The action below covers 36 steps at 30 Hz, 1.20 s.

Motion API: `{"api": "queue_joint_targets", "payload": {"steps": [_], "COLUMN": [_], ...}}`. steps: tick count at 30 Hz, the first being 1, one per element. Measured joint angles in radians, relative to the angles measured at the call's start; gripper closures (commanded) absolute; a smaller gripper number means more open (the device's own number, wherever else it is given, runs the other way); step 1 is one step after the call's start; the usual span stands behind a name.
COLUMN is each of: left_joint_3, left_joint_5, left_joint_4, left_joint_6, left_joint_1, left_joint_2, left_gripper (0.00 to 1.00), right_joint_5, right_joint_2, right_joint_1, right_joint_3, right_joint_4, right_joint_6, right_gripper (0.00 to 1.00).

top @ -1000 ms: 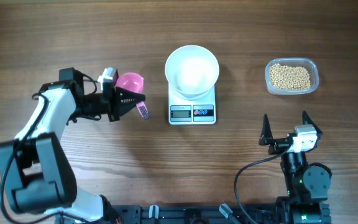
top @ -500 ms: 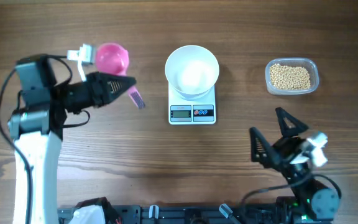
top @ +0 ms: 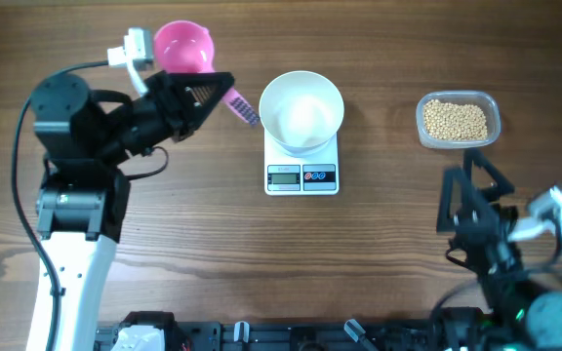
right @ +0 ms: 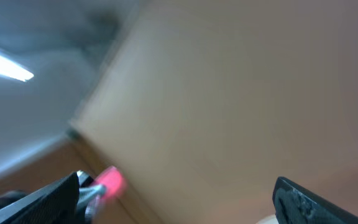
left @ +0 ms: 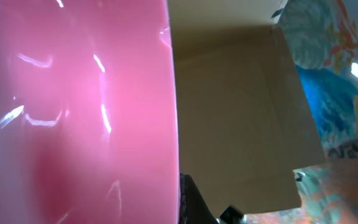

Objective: Scoop item into bowl and weigh 150g on scale
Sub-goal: 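Lift the pink scoop with the left gripper toward the scale center, then bring the right gripper to the scoop handle and grasp it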

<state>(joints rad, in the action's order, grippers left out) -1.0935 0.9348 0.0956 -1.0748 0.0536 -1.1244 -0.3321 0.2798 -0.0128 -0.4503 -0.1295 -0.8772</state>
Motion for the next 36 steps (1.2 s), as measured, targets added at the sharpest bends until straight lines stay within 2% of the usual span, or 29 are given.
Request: {"api": "queue_joint_targets", "payload": {"steps": [2,3,5,7,8,9,10,11,14,18,25,28,33,36], "left_joint_3": [0.0,0.0,0.0,0.0,0.0,0.0,0.0,0.0,0.0,0.0,0.0,0.0,0.0,0.0], "left_joint_5": [-0.019,-0.026,-0.044,-0.068,-0.08,-0.089,-0.101,-0.125,-0.18,-0.252,-0.373,-0.397,-0.415,-0.415], "left_joint_4": [0.001,0.0,0.0,0.0,0.0,0.0,0.0,0.0,-0.009,-0.043,-0.164,-0.168,-0.169,-0.17], "left_joint_6": [-0.013,-0.016,-0.023,-0.027,-0.032,-0.038,-0.05,-0.074,-0.122,-0.167,-0.256,-0.272,-0.282,-0.287], "left_joint_1": [0.026,0.034,0.051,0.066,0.073,0.078,0.084,0.096,0.128,0.195,0.317,0.323,0.336,0.346], "left_joint_2": [-0.005,-0.006,-0.007,-0.007,-0.007,-0.007,-0.007,-0.007,-0.007,-0.008,-0.009,-0.009,-0.009,-0.009], "left_gripper": [0.96,0.96,0.96,0.96,0.96,0.96,0.96,0.96,0.96,0.96,0.96,0.96,0.96,0.96], "right_joint_5": [-0.039,-0.082,-0.207,-0.319,-0.372,-0.409,-0.451,-0.51,-0.563,-0.583,-0.519,-0.509,-0.479,-0.453], "right_joint_2": [0.151,0.214,0.332,0.405,0.434,0.454,0.485,0.547,0.631,0.709,0.803,0.842,0.869,0.871], "right_joint_1": [0.0,0.0,0.0,0.0,0.0,0.0,-0.001,-0.004,-0.035,-0.137,-0.292,-0.332,-0.346,-0.346], "right_joint_3": [-0.206,-0.285,-0.416,-0.474,-0.483,-0.487,-0.489,-0.489,-0.487,-0.486,-0.486,-0.486,-0.486,-0.486], "right_joint_4": [0.214,0.269,0.286,0.254,0.224,0.209,0.197,0.195,0.103,-0.117,-0.139,-0.172,-0.344,-0.329], "right_joint_6": [0.115,0.175,0.244,0.243,0.212,0.166,0.062,-0.012,-0.153,-0.348,-0.652,-0.732,-0.785,-0.825], "right_gripper": [0.0,0.0,0.0,0.0,0.01,0.12,0.23,0.25,0.24,0.15,0.14,0.14,0.14,0.14]}}
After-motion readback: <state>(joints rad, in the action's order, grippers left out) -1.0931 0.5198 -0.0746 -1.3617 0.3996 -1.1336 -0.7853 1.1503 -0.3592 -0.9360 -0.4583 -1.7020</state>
